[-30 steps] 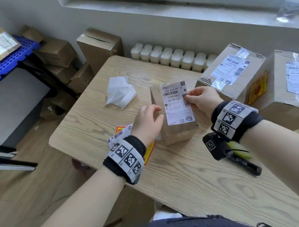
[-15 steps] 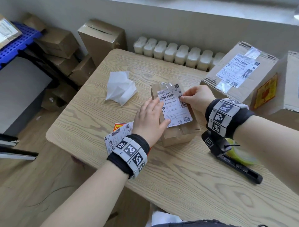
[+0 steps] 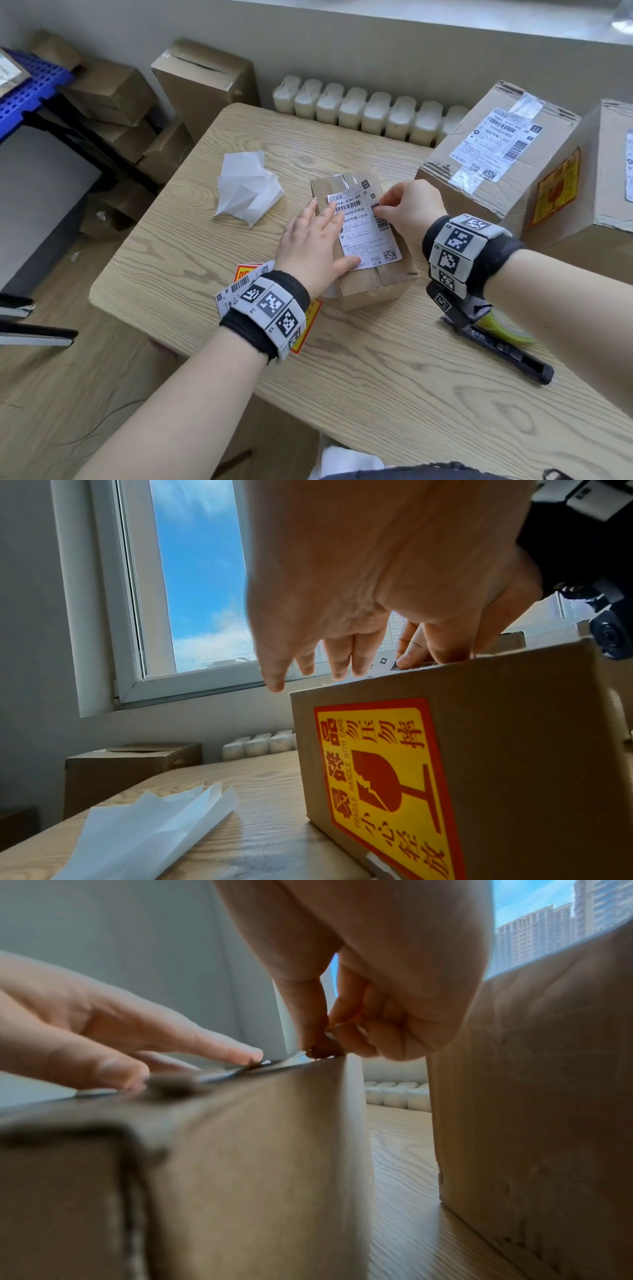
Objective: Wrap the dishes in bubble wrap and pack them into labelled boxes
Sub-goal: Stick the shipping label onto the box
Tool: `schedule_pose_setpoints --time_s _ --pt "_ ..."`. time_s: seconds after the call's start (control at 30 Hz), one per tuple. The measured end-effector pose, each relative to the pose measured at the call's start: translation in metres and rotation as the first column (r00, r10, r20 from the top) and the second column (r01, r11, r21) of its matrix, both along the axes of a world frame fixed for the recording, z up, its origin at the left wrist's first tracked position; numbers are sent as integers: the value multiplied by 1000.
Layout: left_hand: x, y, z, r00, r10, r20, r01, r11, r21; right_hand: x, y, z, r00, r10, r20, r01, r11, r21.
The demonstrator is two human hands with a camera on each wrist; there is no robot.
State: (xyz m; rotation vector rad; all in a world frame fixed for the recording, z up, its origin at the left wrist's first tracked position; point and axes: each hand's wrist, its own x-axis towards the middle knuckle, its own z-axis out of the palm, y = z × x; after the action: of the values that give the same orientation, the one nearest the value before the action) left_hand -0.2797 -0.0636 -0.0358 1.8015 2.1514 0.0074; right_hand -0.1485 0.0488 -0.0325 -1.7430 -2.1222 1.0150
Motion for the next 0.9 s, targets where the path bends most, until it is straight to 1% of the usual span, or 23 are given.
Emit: schedule_pose_setpoints --time_s 0.13,0.23,0.3,0.33,0.37,0.4,0.43,0.47,0.5,0.53,0.57,0.6,0.73,0.77,0.83,0.9 --pt "-4 4 1 1000 -22 -8 22 999 -48 0 -4 -2 996 64 65 -68 996 60" --pt "-8 7 0 999 -25 -20 23 995 -95 -1 -7 -3 985 105 137 -125 981 149" --pt "-10 7 -1 999 -32 -32 28 993 -116 1 -9 0 971 139 196 -187 949 255" --pt "-10 7 -2 999 -35 -32 31 992 -122 2 -10 0 956 190 225 -256 913 316" --pt "-11 8 -2 999 -38 -30 34 992 -125 3 -13 1 928 273 255 -354 861 365" --pt "-12 8 -3 999 -42 -28 38 991 -127 3 -16 -1 878 379 294 -471 797 379" --pt "-13 9 -3 999 -45 -27 41 991 -127 3 -20 -4 806 486 340 -588 729 351" --pt "-13 9 -4 999 -46 -26 42 991 -126 3 -23 -9 725 569 388 -682 671 290" --pt "-14 10 -4 999 -46 -25 43 991 -124 4 -26 -14 659 620 426 -740 636 219" --pt "-15 10 -5 999 -45 -20 43 991 -125 5 -25 -19 620 641 453 -764 624 162" --pt "-15 10 -5 999 -45 -15 42 991 -129 6 -23 -23 603 643 472 -768 628 126" --pt "-15 10 -6 999 -45 -9 43 990 -135 7 -19 -26 602 632 488 -760 640 109" --pt "-17 11 -9 999 -45 -1 44 988 -147 6 -2 -27 660 560 501 -681 727 85" --pt "-17 11 -9 999 -45 -3 44 988 -146 5 0 -26 666 552 503 -670 738 78" --pt "-18 12 -9 999 -48 -10 46 988 -149 4 0 -25 666 548 506 -669 738 82" --pt "-20 15 -8 998 -51 -23 47 987 -156 6 -7 -25 649 558 517 -692 715 97"
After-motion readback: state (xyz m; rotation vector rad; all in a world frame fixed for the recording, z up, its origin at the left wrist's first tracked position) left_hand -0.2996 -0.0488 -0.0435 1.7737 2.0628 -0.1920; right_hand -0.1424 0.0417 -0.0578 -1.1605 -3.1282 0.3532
